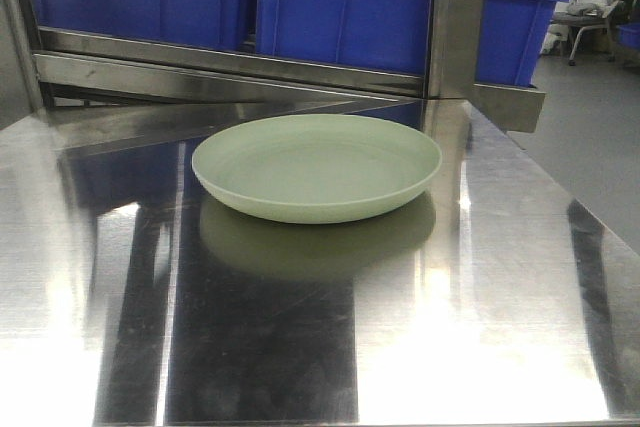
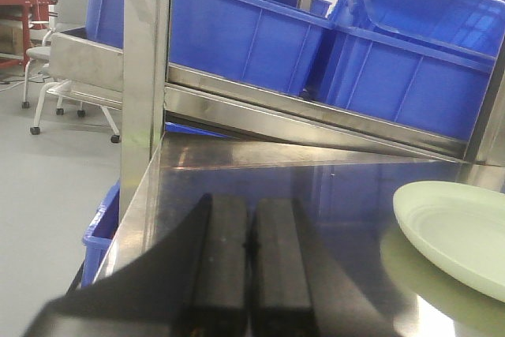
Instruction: Place green plate on second shelf with right arm
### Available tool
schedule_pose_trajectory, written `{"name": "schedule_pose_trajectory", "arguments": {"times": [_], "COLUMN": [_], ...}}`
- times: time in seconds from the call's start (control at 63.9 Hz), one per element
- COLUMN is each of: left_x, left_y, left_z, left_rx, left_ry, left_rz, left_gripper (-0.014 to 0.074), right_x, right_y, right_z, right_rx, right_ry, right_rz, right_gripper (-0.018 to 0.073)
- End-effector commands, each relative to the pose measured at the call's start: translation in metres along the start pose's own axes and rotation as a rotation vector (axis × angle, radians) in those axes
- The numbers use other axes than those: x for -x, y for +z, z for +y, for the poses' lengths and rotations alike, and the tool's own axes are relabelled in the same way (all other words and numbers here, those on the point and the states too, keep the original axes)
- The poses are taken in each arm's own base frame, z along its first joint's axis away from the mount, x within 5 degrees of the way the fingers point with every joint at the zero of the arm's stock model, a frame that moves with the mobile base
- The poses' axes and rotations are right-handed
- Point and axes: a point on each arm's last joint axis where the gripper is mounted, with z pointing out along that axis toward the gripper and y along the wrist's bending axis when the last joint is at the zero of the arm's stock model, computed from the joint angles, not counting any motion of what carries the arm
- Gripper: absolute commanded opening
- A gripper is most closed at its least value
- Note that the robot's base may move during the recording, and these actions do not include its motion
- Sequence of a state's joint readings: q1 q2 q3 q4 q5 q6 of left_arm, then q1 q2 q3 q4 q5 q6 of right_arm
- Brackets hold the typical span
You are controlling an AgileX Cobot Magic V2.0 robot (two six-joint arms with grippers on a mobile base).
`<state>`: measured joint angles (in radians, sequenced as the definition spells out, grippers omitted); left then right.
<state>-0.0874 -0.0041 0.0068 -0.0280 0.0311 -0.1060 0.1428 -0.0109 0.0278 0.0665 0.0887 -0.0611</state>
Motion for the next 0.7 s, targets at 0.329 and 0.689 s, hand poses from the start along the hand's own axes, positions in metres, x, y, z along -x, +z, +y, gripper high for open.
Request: {"name": "schedule_pose_trajectory", "arguments": {"times": [0.329, 0.689], "left_x": [-0.005, -0.005], "left_y": [0.0, 0.0], "left_z": [0.001, 0.001], "left_rx": [-0.013, -0.013], "left_ry": [-0.012, -0.012], "left_rz": [-0.062, -0.062], "left_gripper": [0.013, 0.013], "right_x": [0.029, 0.083], "right_y": [-0.004, -0.004], "right_z": [-0.002, 0.0], "right_rx": [-0.01, 0.028], "right_ry": [0.115, 0.307], "right_rz": [-0.268, -0.221], "right_gripper": [0.0056, 0.0056]}}
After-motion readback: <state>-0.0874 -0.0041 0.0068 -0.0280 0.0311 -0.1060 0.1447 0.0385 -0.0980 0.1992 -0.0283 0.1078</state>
